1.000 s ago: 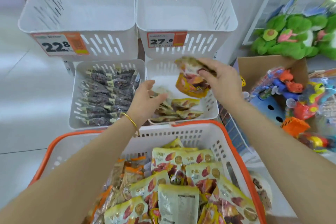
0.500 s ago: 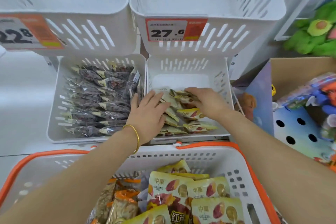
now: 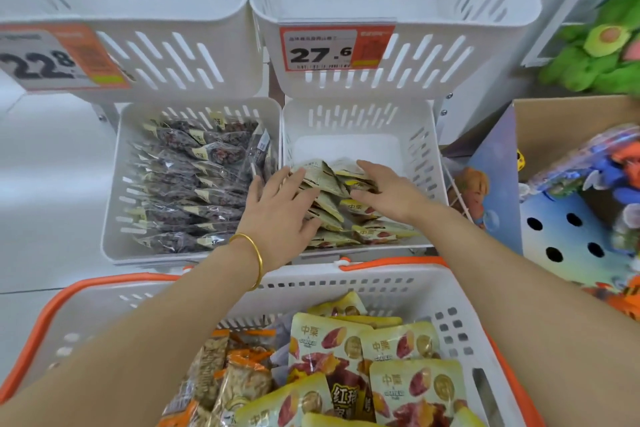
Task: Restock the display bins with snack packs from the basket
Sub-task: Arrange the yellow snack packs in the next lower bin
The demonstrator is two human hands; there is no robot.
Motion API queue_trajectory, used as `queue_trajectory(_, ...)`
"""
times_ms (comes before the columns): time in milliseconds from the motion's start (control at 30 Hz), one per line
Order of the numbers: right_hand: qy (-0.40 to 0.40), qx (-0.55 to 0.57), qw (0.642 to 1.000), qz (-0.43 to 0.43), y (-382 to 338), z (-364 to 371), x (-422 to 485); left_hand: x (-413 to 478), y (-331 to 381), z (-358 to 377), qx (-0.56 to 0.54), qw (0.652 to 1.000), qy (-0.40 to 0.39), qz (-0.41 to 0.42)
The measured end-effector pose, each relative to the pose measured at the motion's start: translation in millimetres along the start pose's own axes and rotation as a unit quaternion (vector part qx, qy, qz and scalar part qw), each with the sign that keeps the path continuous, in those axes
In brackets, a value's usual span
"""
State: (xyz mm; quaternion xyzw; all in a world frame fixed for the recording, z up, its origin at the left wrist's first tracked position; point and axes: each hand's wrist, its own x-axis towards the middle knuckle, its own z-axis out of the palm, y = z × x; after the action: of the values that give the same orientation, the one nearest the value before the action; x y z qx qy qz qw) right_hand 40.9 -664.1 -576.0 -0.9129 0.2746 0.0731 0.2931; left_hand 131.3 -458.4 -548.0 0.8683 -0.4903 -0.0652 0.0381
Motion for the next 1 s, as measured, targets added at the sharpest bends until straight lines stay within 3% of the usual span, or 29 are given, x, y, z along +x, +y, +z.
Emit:
queue_trajectory(167,0.075,0.012,0.996,-0.039,-18,-17,-59,-53,5,-21,-0.102,0.989,0.100,0.039)
queue_trajectory(300,0.151,0.039,0.984,-0.091,-52,-5,-134,-119,16,-21,-0.115,0.986,0.109,0.056)
queue_trajectory(533,0.077,0.056,0.993,-0.067,-81,51,-210,-192,37,-33,-0.137,0.985,0.105,0.020)
queue_trajectory(767,-0.110,-0.093,0.990,-0.003,-83,102,-248,-248,53,-29,-0.156,0.976,0.149,-0.004)
queue_trajectory(1000,-0.118,-0.179,0.977,0.012,-88,116,-247,-271,47,-10,-0.141,0.983,0.113,-0.041)
